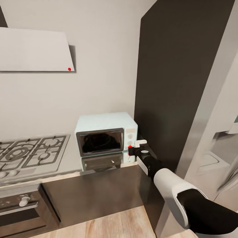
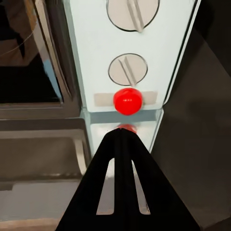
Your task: In the kitchen, take the popcorn bag from the countertop, put it into the microwave, and heat it until the popcorn is cooked so the cooked popcorn ends up inside the bag.
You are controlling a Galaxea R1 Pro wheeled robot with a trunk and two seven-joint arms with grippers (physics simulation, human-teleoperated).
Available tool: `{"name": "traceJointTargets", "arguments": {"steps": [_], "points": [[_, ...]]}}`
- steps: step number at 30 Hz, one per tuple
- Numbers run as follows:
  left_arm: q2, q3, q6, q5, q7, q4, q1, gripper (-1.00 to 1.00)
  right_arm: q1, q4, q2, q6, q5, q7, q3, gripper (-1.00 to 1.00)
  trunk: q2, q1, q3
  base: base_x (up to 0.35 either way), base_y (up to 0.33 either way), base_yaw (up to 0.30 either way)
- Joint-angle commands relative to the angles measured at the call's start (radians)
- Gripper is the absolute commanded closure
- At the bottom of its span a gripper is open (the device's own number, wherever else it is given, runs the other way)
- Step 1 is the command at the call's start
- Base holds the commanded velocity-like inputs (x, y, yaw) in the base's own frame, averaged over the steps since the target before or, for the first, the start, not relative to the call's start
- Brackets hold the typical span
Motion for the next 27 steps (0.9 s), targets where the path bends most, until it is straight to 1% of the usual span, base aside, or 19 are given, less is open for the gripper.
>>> {"name": "traceJointTargets", "arguments": {"steps": [1,6,8,17,27], "points": [[-0.001,0.004,-0.002,0.001,-0.001,0.000,-0.001,-1.00,0.000,-0.001,0.000,0.005,-0.010,-0.008,0.007,1.00,-0.002,0.001,-0.002,0.261,0.000,0.000],[-0.001,0.004,0.000,0.001,-0.001,0.000,-0.002,-1.00,-0.001,0.024,0.000,0.005,-0.010,-0.008,0.008,1.00,-0.002,0.001,-0.002,0.326,0.000,0.000],[0.000,0.005,-0.001,0.000,-0.001,0.000,-0.001,-1.00,-0.001,0.035,0.000,0.004,-0.010,-0.008,0.007,1.00,-0.002,0.001,-0.002,0.181,0.000,0.000],[0.000,0.004,-0.002,0.000,-0.001,0.000,-0.001,-1.00,0.001,0.043,0.000,0.003,-0.010,-0.010,0.006,1.00,-0.002,0.001,-0.002,0.016,0.000,0.000],[0.001,0.004,-0.002,0.000,-0.001,0.000,-0.001,-1.00,0.040,0.044,0.000,0.003,-0.010,-0.010,0.007,1.00,-0.002,0.001,-0.002,0.000,0.000,0.000]]}}
